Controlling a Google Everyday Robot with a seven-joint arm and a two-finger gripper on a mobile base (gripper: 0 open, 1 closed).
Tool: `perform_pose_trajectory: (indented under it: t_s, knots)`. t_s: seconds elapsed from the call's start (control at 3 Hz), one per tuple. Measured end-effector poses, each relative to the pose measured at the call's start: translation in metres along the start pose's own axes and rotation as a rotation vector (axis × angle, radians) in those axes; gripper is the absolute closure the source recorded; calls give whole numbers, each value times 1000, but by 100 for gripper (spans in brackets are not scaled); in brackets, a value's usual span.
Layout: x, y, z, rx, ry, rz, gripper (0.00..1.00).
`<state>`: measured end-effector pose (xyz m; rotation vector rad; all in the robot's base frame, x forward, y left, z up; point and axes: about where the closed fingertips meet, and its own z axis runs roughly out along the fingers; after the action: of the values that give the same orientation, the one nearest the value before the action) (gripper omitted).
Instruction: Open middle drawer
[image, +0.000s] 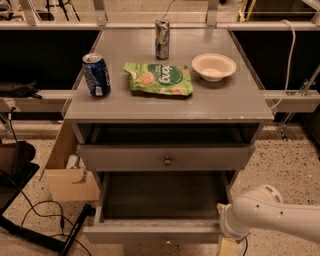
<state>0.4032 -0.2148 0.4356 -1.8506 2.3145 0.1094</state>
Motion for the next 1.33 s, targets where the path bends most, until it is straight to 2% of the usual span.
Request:
perform_pose_trajectory:
  t_s: [0.33,0.67,1.0,1.33]
  knots:
    - [1,0,6,-20,-9,6,0]
    - [19,31,32,-122,1,34,19]
    - [31,61,37,-195,11,53,50]
    - [30,57,32,-195,11,53,73]
